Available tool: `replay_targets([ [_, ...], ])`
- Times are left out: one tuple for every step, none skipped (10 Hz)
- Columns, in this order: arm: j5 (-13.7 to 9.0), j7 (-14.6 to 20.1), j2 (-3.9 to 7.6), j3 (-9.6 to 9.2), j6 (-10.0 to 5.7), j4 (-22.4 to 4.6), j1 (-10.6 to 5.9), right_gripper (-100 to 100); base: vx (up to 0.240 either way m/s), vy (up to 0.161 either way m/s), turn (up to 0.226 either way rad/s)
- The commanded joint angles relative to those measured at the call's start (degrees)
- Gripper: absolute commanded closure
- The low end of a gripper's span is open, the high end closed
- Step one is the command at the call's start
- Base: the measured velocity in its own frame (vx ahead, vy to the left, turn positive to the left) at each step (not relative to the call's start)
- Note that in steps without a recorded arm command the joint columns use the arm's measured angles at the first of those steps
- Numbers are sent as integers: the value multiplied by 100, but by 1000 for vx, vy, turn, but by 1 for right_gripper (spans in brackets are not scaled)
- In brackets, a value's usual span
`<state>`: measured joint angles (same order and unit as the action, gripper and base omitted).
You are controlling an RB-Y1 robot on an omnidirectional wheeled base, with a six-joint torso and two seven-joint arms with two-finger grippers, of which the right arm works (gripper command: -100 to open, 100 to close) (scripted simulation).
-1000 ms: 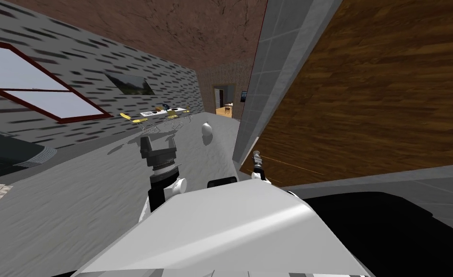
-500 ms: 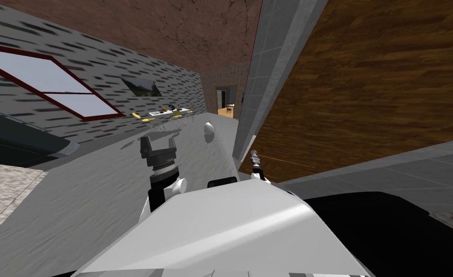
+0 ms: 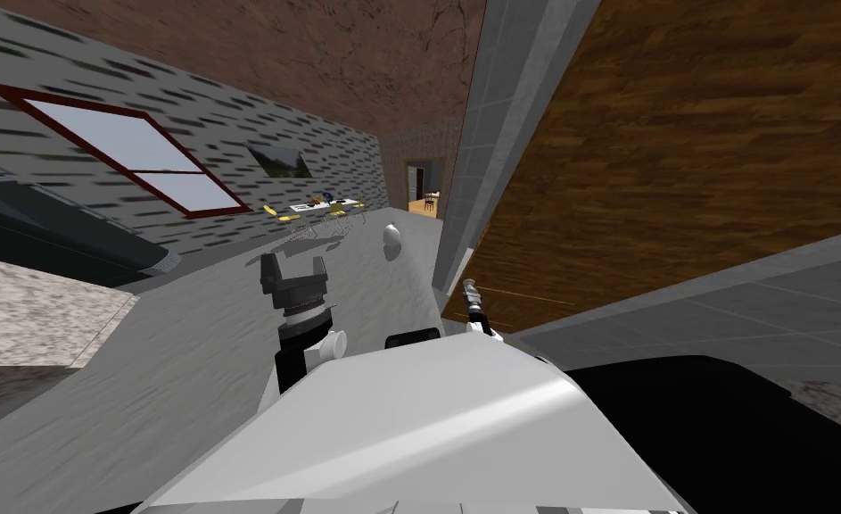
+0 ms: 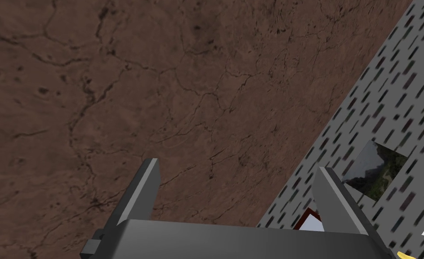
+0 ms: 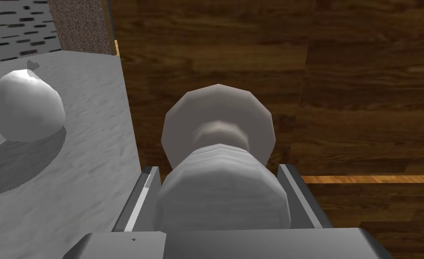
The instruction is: Pull the door open
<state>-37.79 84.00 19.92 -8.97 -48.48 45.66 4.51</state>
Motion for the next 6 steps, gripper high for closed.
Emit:
replay_targets([
  [72, 153, 90, -166, -56, 41, 78, 100, -259, -15, 120],
  [104, 221, 139, -239, -84, 65, 111, 100, -247, -30, 91],
  [150, 320, 209, -345, -125, 99, 158, 100, -263, -59, 129],
  [178, 379, 252, -409, -150, 120, 186, 100, -270, -40, 127],
  [212, 450, 302, -484, -179, 144, 219, 100, -235, -4, 85],
  [192, 382, 263, -442, -132, 153, 215, 100, -100, 4, 18],
])
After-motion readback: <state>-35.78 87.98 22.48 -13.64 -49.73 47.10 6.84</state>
